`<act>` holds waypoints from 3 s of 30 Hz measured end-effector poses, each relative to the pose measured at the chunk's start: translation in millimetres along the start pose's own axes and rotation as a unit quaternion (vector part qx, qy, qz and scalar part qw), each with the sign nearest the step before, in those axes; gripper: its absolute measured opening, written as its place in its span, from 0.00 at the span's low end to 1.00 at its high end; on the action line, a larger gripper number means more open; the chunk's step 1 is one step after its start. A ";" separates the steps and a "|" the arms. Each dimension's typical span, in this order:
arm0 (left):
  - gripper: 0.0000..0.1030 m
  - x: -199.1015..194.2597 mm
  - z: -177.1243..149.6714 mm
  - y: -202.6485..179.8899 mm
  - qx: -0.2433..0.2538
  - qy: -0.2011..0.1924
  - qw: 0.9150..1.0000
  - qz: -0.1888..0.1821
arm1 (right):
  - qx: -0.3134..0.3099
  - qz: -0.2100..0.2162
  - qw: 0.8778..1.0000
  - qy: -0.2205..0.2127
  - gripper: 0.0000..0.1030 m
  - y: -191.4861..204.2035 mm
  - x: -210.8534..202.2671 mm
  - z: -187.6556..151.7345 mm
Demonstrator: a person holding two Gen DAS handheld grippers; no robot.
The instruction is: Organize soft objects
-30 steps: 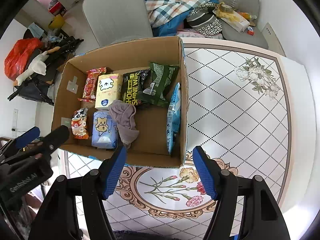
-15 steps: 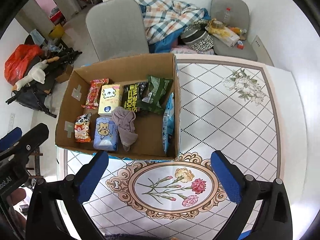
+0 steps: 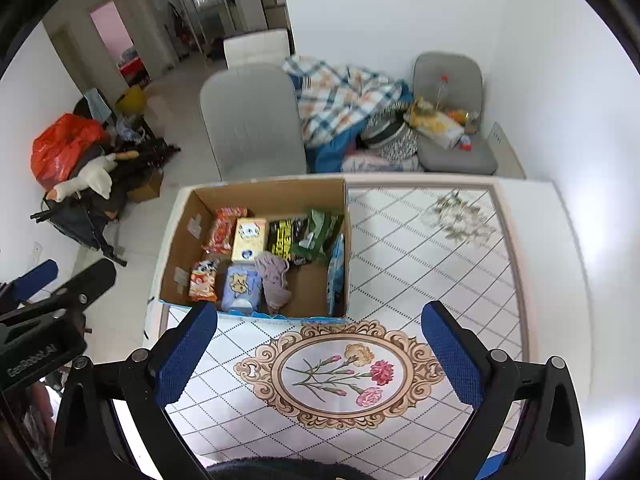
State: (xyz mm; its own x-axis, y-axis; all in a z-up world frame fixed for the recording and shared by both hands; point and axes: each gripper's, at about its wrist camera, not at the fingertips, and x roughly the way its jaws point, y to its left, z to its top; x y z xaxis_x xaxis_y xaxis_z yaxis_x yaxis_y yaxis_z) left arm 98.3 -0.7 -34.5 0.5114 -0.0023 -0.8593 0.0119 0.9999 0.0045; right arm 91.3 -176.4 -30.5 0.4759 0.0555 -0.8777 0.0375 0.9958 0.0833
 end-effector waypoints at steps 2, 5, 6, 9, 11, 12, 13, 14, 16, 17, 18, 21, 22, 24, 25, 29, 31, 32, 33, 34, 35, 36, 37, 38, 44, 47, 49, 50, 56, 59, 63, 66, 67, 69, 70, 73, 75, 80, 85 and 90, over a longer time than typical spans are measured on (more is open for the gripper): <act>0.99 -11.3 -1.3 0.0 -0.002 0.000 1.000 -0.003 | -0.004 -0.001 1.000 -0.012 1.00 1.6 -18.2 -1.2; 0.99 -28.6 -4.4 -2.7 0.000 -0.006 1.000 -0.011 | -0.003 -0.001 1.000 -0.023 1.00 2.8 -39.8 -3.0; 0.99 -34.3 -5.2 -3.8 0.003 -0.010 1.000 -0.013 | -0.002 -0.001 1.000 -0.027 1.00 2.8 -47.2 -3.7; 0.99 -48.3 -7.5 -6.9 0.010 -0.021 1.000 -0.012 | -0.003 -0.014 0.999 -0.044 1.00 3.7 -64.9 -5.7; 0.99 -52.5 -8.6 -6.8 0.010 -0.020 1.000 -0.011 | -0.003 -0.012 0.999 -0.046 1.00 3.1 -74.0 -6.7; 0.99 -54.1 -10.1 -6.2 0.009 -0.018 1.000 -0.012 | 0.000 -0.013 0.999 -0.048 1.00 1.8 -77.9 -6.9; 0.99 -56.9 -11.4 -5.8 0.008 -0.019 1.000 -0.014 | 0.001 -0.015 0.999 -0.050 1.00 0.7 -81.1 -7.5; 0.99 -56.7 -10.9 -5.4 0.008 -0.020 1.000 -0.010 | 0.001 -0.017 0.999 -0.051 1.00 0.0 -83.9 -7.7; 0.99 -59.4 -11.2 -5.4 0.009 -0.020 1.000 -0.002 | 0.004 -0.018 0.998 -0.054 1.00 -2.6 -89.8 -8.8; 0.99 -60.1 -11.8 -5.2 0.008 -0.021 1.000 -0.001 | 0.004 -0.019 0.998 -0.055 1.00 -2.6 -91.1 -8.8; 0.99 -59.9 -11.1 -5.2 0.007 -0.021 1.000 -0.001 | 0.004 -0.020 0.998 -0.057 1.00 -3.3 -93.1 -9.3; 0.99 -62.1 -11.8 -4.7 0.003 -0.026 1.000 0.000 | 0.006 -0.020 0.998 -0.058 1.00 -4.7 -96.0 -10.2; 0.99 -62.3 -11.8 -5.5 0.004 -0.027 1.000 -0.002 | 0.006 -0.021 0.998 -0.058 1.00 -4.6 -95.8 -10.0; 0.99 -62.3 -13.1 -5.6 0.005 -0.028 1.000 -0.008 | 0.007 -0.020 0.998 -0.060 1.00 -5.6 -96.3 -10.7; 0.99 -62.6 -14.1 -5.0 0.004 -0.030 1.000 -0.007 | 0.008 -0.018 0.998 -0.059 1.00 -5.7 -95.8 -10.7; 0.99 -63.4 -15.8 -1.4 -0.003 -0.032 0.999 -0.006 | 0.006 -0.018 0.998 -0.055 1.00 -3.4 -94.1 -10.9; 0.99 -63.4 -16.4 -0.7 -0.004 -0.031 0.999 -0.001 | 0.005 -0.022 0.998 -0.053 1.00 -2.1 -93.6 -11.7; 0.99 -63.3 -16.5 -0.2 -0.004 -0.030 1.000 -0.002 | 0.004 -0.023 0.998 -0.053 1.00 -1.0 -93.1 -11.9; 0.99 -63.4 -17.2 -0.1 -0.004 -0.030 1.000 -0.002 | 0.003 -0.025 0.998 -0.052 1.00 -0.6 -93.2 -12.2; 0.99 -63.7 -17.9 -0.3 -0.004 -0.031 0.999 0.002 | 0.003 -0.026 0.998 -0.052 1.00 -0.2 -93.5 -12.4; 0.99 -63.4 -18.3 -0.8 -0.002 -0.032 0.999 0.006 | 0.003 -0.029 0.998 -0.053 1.00 0.1 -93.1 -12.6; 0.99 -62.8 -17.8 -1.5 -0.002 -0.031 0.999 0.008 | 0.002 -0.032 0.998 -0.054 1.00 0.6 -93.5 -12.7; 0.99 -62.8 -18.2 -1.2 -0.003 -0.030 1.000 0.009 | 0.001 -0.035 0.998 -0.056 1.00 1.2 -94.1 -12.8; 0.99 -62.0 -17.9 -0.9 -0.004 -0.030 1.000 0.009 | 0.000 -0.036 0.998 -0.057 1.00 2.3 -93.0 -12.2; 0.99 -60.8 -20.7 2.7 -0.010 -0.026 1.000 0.014 | -0.001 -0.044 0.997 -0.060 1.00 4.9 -93.8 -12.5; 0.99 -61.0 -20.8 1.6 -0.010 -0.025 1.000 0.014 | -0.001 -0.047 0.997 -0.059 1.00 4.8 -94.1 -12.3; 0.99 -61.2 -21.8 1.7 -0.010 -0.024 1.000 0.013 | -0.002 -0.049 0.997 -0.060 1.00 4.6 -93.9 -12.3; 0.99 -61.7 -22.1 1.0 -0.009 -0.025 1.000 0.014 | -0.001 -0.050 0.997 -0.060 1.00 4.0 -93.6 -12.0; 0.99 -58.5 -24.2 0.9 -0.007 -0.021 1.000 0.012 | 0.000 -0.055 0.997 -0.061 1.00 2.7 -92.9 -11.1; 0.99 -55.8 -23.7 1.2 -0.007 -0.015 1.000 0.009 | -0.002 -0.055 0.997 -0.059 1.00 2.5 -93.0 -11.4; 0.99 -56.3 -23.0 -1.9 0.000 -0.019 1.000 0.016 | -0.001 -0.055 0.997 -0.059 1.00 3.0 -92.8 -11.3; 0.99 -59.0 -21.4 -1.3 -0.001 -0.023 1.000 0.015 | -0.002 -0.056 0.997 -0.058 1.00 2.7 -93.2 -11.2; 0.99 -59.4 -20.8 -1.2 -0.002 -0.023 1.000 0.015 | -0.001 -0.056 0.997 -0.059 1.00 2.3 -93.2 -11.0; 0.99 -59.8 -19.8 -1.2 -0.002 -0.024 1.000 0.015 | -0.001 -0.057 0.997 -0.061 1.00 2.7 -93.3 -11.0; 0.99 -60.0 -19.8 -1.2 -0.002 -0.024 1.000 0.015 | 0.000 -0.058 0.996 -0.062 1.00 2.1 -94.0 -10.8; 0.99 -60.2 -19.7 -1.0 -0.003 -0.023 1.000 0.014 | 0.002 -0.058 0.996 -0.063 1.00 0.9 -94.0 -10.6; 0.99 -60.0 -19.7 -0.9 -0.002 -0.024 1.000 0.015 | 0.002 -0.057 0.996 -0.063 1.00 0.6 -93.8 -10.6; 0.99 -60.2 -19.9 -0.9 -0.002 -0.024 1.000 0.015 | 0.001 -0.060 0.996 -0.064 1.00 0.6 -94.1 -10.5; 0.99 -61.1 -20.0 -1.5 -0.002 -0.024 1.000 0.014 | 0.002 -0.058 0.996 -0.062 1.00 0.8 -94.7 -11.1; 0.99 -60.0 -19.8 -1.9 -0.002 -0.024 1.000 0.015 | 0.003 -0.057 0.996 -0.063 1.00 0.5 -94.6 -11.4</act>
State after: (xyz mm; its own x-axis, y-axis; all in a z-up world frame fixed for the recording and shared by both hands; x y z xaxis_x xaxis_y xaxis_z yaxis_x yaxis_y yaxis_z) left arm 50.5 -2.1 6.9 0.5520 0.0264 -0.8334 -0.0071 0.9996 0.0269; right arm 36.3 -180.3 47.2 0.5748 -0.0671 -0.8156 0.1031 0.9946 -0.0092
